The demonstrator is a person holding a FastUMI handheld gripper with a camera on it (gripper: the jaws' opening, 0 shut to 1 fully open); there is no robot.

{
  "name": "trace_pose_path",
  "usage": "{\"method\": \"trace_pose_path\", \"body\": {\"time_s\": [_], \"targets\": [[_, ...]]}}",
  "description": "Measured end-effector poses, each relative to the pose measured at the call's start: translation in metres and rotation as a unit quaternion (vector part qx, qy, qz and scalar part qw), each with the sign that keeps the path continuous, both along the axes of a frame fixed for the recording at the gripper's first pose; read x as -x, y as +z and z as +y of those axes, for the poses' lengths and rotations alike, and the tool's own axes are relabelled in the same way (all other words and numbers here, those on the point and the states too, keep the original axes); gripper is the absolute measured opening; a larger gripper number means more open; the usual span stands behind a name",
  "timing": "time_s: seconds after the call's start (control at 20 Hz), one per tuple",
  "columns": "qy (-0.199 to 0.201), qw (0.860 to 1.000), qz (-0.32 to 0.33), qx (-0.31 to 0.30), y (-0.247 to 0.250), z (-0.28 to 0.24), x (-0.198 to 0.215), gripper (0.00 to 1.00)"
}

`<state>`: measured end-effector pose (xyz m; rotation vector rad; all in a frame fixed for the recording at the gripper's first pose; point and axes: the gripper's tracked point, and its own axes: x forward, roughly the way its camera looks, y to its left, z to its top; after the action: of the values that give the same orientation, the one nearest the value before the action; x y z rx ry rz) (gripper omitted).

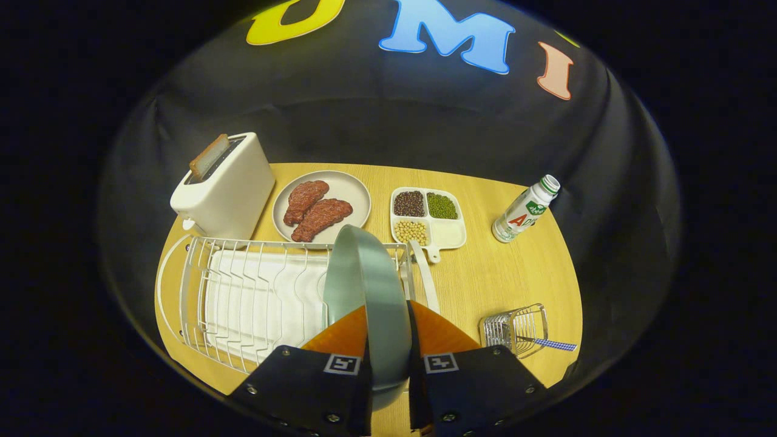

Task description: Take the plate from the dish rack, then take the spoon from the basket and place it into the plate.

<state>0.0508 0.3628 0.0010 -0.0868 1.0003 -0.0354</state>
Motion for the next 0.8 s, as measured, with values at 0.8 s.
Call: {"method": "trace_pose_path", "body": {"time_s": [0.8], "targets": [[0.021,0.997,-0.076,0.012,0.070,-0.013,0.024,0.24]]}}
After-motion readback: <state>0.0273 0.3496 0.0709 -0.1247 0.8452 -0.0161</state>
